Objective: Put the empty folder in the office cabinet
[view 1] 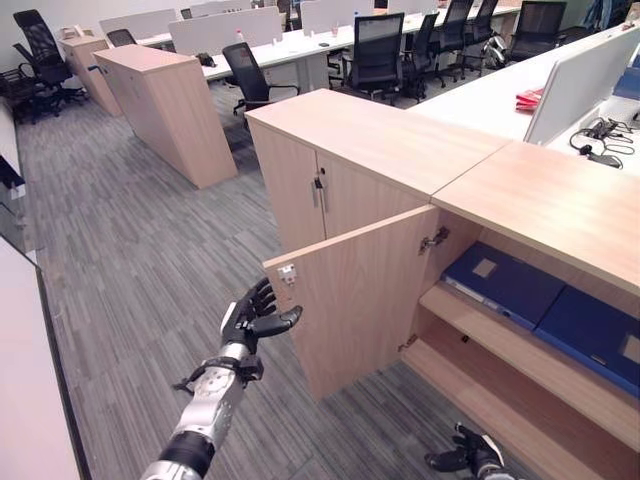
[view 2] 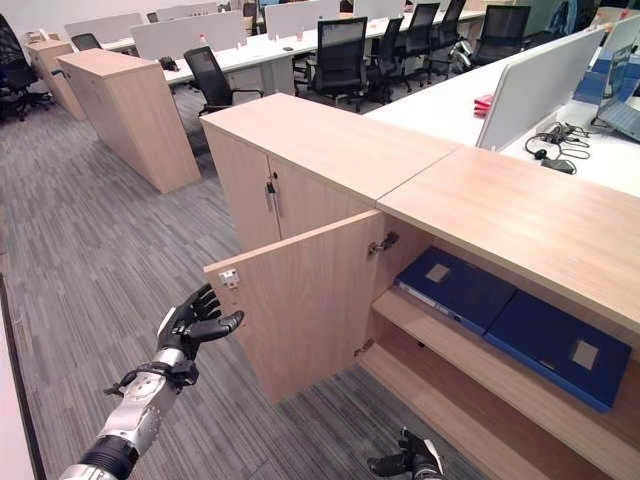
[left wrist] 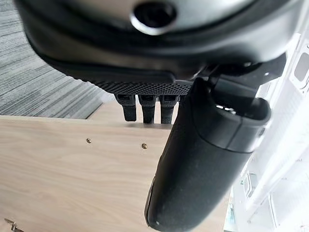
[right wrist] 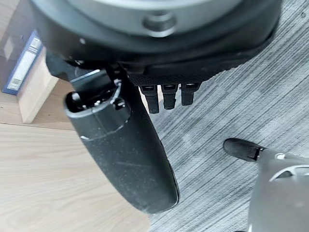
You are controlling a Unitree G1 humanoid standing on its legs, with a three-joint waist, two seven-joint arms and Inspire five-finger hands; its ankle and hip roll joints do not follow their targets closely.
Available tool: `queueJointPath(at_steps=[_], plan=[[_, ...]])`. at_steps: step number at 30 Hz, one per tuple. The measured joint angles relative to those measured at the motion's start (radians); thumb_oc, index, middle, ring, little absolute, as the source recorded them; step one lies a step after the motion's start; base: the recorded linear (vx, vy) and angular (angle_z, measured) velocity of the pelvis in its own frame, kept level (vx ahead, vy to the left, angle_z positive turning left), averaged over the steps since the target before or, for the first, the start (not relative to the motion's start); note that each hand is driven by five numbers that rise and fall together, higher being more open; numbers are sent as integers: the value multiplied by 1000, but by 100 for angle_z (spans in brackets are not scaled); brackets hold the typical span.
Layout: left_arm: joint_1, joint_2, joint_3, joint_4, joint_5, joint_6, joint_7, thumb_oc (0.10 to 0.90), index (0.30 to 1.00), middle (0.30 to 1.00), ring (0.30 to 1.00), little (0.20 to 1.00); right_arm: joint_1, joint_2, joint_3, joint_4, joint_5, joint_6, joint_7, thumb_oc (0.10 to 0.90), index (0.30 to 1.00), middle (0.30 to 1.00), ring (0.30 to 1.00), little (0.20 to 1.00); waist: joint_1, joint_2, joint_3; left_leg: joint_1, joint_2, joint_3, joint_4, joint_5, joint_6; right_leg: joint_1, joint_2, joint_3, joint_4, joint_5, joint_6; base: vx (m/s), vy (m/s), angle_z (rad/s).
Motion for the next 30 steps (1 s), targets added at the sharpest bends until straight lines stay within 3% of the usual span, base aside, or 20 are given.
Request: queueJointPath(at_steps=[7,15,19,21,23,24,25,26,27,28,29,30], plan=[[75,0,-5,-97,2,3,-22,800,900,900,900,900,5,6,-3,1,0,5,-1,800,900,900,900,900,15,-4,1,3,-1,-2,0,0,0,7,-1,-2,0,0,1,-24,29,1],[160,0,-4,-189,21,5,-61,800,900,900,900,900,24,12,-83,-12,1,9,-5,800,900,900,900,900,20,-17,6,-4,-16,6,1,-1,4,-12,-8,3,9,9,13,-104,50,-3],[157,15,12,-195,21,-1,-59,800,900,900,900,900,-2,15,-118,-12,4,9,-15,800,900,900,900,900,17,-19,14,-54,-24,59,3,10,19,-89,-27,66,21,38,26,-214,-44,-41],[152,38,27,-201,20,-8,-57,800,900,900,900,900,-18,16,-118,-13,5,8,-23,800,900,900,900,900,21,-24,35,-65,-26,119,4,21,36,-127,-42,95,14,34,51,-211,-73,-59],[146,51,45,-213,11,-10,-58,800,900,900,900,900,-56,17,-120,-5,5,9,-30,800,900,900,900,900,53,19,58,-111,16,197,5,34,50,-192,-68,-59,122,-13,40,-130,-66,-87],[157,49,78,-227,4,-12,-59,800,900,900,900,900,-77,17,-118,-1,5,9,-29,800,900,900,900,900,60,42,71,-121,41,229,5,42,54,-208,-124,-177,267,-66,34,-146,-93,-127],[193,50,105,-253,2,-12,-62,800,900,900,900,900,-84,20,-118,6,4,9,-25,800,900,900,900,900,90,50,74,-120,53,294,6,43,54,-196,-222,-327,413,-130,55,-168,-246,-197],[270,50,149,-279,1,-17,-62,800,900,900,900,900,-101,26,-118,6,4,4,-16,800,900,900,900,900,135,51,76,-109,67,379,9,36,52,-140,-313,-438,482,-167,81,-127,-328,-204],[282,59,159,-278,0,-14,-61,800,900,900,900,900,-100,28,-118,7,4,3,-15,800,900,900,900,900,144,42,76,-107,66,385,11,23,39,-86,-311,-437,406,-122,83,-74,-295,-158],[307,74,185,-288,-1,-8,-54,800,900,900,900,900,-96,37,-117,9,2,0,-14,800,900,900,900,900,145,22,85,-101,72,431,30,28,23,-52,-328,-440,393,-143,111,-10,-179,-121],[355,52,237,-283,-2,-14,-60,800,900,900,900,900,-113,41,-107,31,1,-1,-14,800,900,900,900,900,180,17,85,-83,93,503,36,35,14,-81,-322,-447,387,-153,125,15,-187,-176],[397,41,276,-272,-5,-17,-55,800,900,900,900,900,-128,50,-106,46,1,0,-14,800,900,900,900,900,195,16,84,-77,112,531,63,28,12,-93,-285,-448,348,-148,119,34,-447,-177]])
